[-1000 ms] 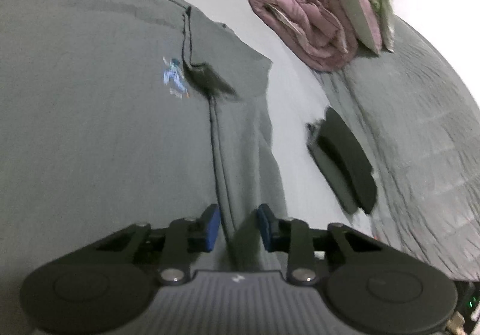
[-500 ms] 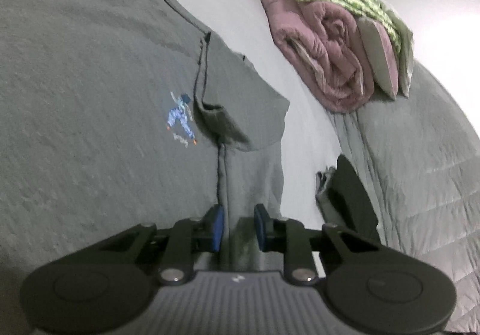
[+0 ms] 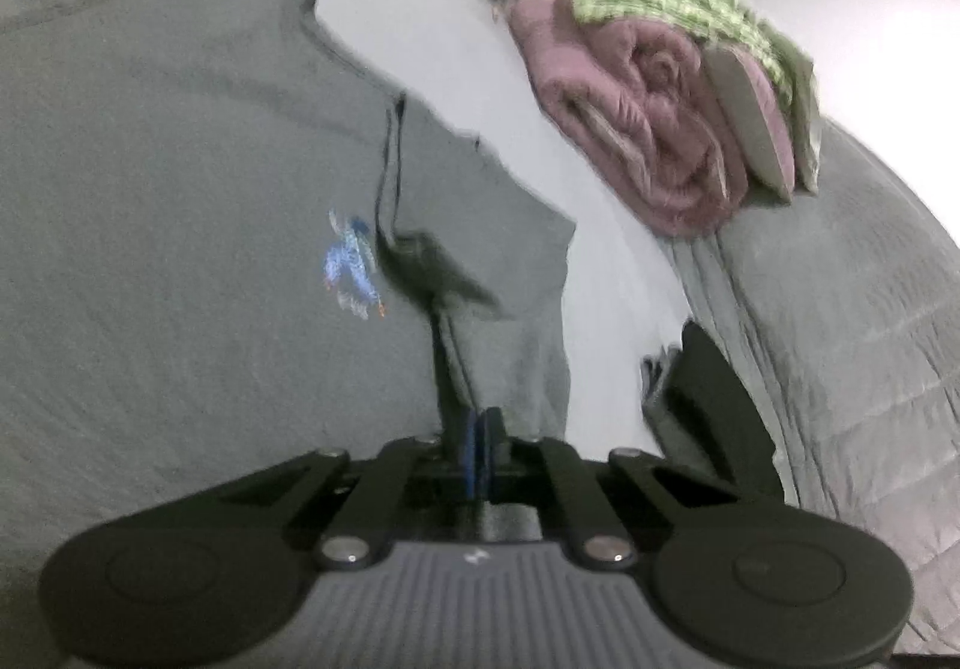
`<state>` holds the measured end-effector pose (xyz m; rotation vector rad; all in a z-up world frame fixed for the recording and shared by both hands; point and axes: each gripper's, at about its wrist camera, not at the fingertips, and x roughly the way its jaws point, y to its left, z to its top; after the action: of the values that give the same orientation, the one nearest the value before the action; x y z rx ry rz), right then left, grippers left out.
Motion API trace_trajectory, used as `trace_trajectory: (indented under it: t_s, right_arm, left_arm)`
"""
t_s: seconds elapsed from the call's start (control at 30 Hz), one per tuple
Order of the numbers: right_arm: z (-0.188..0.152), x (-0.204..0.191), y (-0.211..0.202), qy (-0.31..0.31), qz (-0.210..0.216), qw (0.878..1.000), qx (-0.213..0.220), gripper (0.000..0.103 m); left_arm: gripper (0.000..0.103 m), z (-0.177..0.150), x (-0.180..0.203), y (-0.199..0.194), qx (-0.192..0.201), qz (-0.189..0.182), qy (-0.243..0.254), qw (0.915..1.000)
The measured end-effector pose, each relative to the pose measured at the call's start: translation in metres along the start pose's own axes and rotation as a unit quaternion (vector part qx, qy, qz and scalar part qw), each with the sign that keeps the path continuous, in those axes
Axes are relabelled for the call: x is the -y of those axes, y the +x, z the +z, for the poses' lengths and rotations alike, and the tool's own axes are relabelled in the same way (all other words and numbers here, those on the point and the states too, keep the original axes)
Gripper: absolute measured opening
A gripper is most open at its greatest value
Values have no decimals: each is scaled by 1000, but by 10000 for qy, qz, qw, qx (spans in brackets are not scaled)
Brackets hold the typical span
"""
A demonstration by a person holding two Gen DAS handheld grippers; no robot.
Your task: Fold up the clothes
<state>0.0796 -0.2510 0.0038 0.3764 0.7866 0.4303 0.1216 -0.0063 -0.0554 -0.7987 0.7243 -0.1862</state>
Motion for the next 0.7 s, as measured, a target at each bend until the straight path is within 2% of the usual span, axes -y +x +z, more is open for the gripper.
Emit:
trace_trajectory:
  t_s: [0.13, 0.3, 0.4, 0.47, 0.53, 0.57, 0.6, 0.7]
  right_arm:
    - [2, 7, 0, 138, -42, 9999, 3, 41]
    - [13, 30, 1, 799, 331, 9963, 9, 41]
    - [30, 55, 13, 1519, 578, 9867, -28, 40]
    - [37, 71, 27, 1986, 756, 9771, -83, 34]
    - [41, 77, 40, 2090, 689, 9754, -159, 32]
    - [42, 78, 43, 2094, 686, 9753, -144, 25]
    - [42, 79, 47, 2097, 684, 9753, -129, 23]
    - [44, 79, 55, 2093, 707, 9752, -88, 22]
  left_arm:
    - [2, 2, 0, 3, -91, 429, 327, 9985]
    - [3, 4, 2, 2, -193, 361, 412, 9983]
    - [3, 2, 1, 6, -197, 388, 556, 9975]
    - [3, -2, -1, 7, -139, 365, 610, 9974]
    - [3, -6, -1, 7, -67, 360, 701, 9969]
    - [3, -7, 0, 7, -43, 375, 748, 9965]
    - [3, -8, 1, 6, -18, 391, 795, 9961]
    - [3, -10, 4, 7, 41, 446, 938, 9946]
